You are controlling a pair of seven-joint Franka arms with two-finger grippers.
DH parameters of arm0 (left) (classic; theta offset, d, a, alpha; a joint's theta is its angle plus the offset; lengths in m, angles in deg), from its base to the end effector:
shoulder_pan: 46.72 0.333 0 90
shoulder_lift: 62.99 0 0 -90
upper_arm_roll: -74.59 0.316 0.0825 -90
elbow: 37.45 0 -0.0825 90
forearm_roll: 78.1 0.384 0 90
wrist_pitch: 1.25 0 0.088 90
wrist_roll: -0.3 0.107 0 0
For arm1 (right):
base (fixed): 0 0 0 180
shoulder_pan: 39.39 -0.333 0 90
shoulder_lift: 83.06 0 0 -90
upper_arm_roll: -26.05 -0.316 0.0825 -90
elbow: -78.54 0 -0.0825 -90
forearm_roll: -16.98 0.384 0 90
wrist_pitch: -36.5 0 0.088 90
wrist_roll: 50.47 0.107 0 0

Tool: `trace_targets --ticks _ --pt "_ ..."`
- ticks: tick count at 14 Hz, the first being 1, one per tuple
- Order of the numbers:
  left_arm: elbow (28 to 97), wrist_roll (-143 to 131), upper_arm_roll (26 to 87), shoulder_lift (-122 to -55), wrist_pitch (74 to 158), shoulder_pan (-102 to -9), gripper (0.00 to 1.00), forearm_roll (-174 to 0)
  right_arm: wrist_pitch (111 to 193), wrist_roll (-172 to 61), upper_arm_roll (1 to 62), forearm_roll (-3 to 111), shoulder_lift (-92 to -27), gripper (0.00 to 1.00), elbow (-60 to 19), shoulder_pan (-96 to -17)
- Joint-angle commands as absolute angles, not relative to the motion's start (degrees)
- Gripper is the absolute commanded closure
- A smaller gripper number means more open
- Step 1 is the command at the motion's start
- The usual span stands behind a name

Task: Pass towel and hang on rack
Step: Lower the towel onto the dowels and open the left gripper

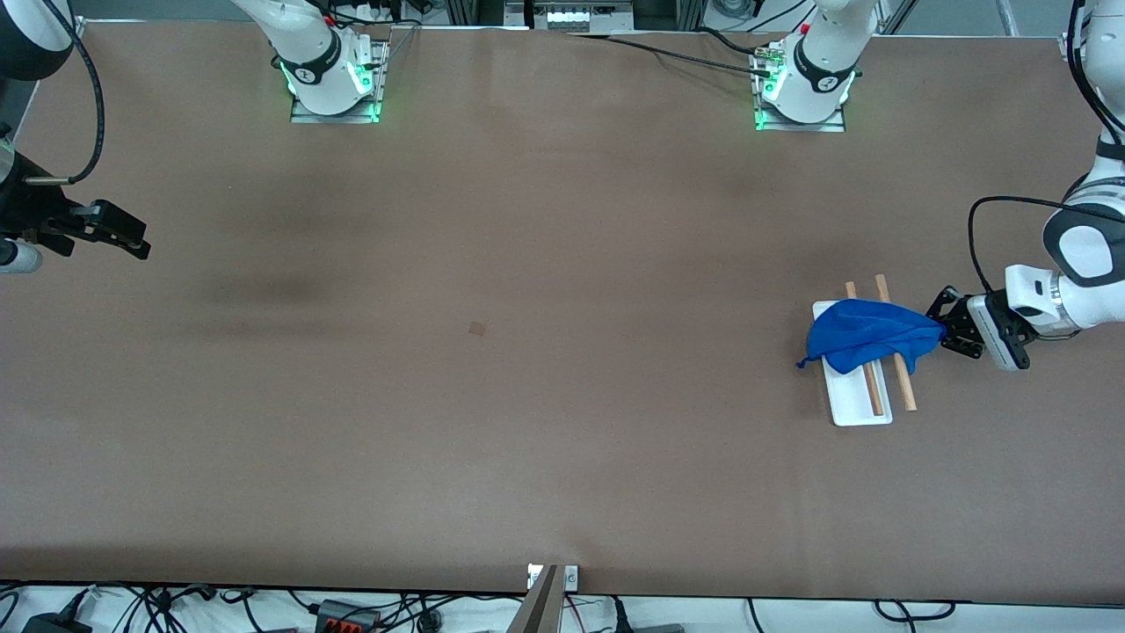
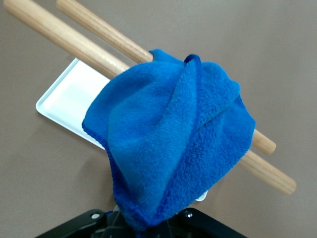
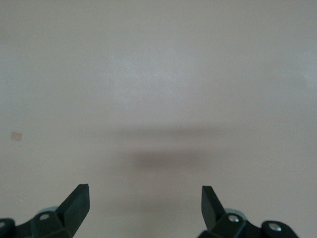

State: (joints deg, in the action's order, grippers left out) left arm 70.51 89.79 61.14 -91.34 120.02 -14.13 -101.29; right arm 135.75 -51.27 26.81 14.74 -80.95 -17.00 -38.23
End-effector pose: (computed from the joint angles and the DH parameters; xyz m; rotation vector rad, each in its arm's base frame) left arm 0.5795 0.1883 0.2372 2.3708 -1.2287 0.2727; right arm 0.5762 -0.0228 0.5720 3.1014 -0.0214 0.0419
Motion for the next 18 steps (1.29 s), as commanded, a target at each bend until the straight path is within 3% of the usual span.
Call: trace_targets --ticks 1,2,9,18 --pt "69.2 92.7 60.5 -92.3 120.0 -13.3 0.72 -103.8 134.1 -51.5 26.4 15.4 -80.9 0.00 -15.9 -37.2" --pt "69.3 92.9 60.5 -92.5 120.4 -13.2 0.01 -104.1 134.1 -51.3 25.9 15.4 -81.0 0.00 -15.9 -36.6" --pt "68.7 95.3 60.4 -92.6 119.5 -12.6 0.00 -105.3 132.6 -51.8 25.8 15.4 -81.7 0.00 -16.4 -36.9" --pt "65.6 94.9 61.1 -90.3 111.1 -10.1 0.00 -103.1 132.5 -52.2 25.9 17.2 -81.8 0.00 -17.0 -37.0"
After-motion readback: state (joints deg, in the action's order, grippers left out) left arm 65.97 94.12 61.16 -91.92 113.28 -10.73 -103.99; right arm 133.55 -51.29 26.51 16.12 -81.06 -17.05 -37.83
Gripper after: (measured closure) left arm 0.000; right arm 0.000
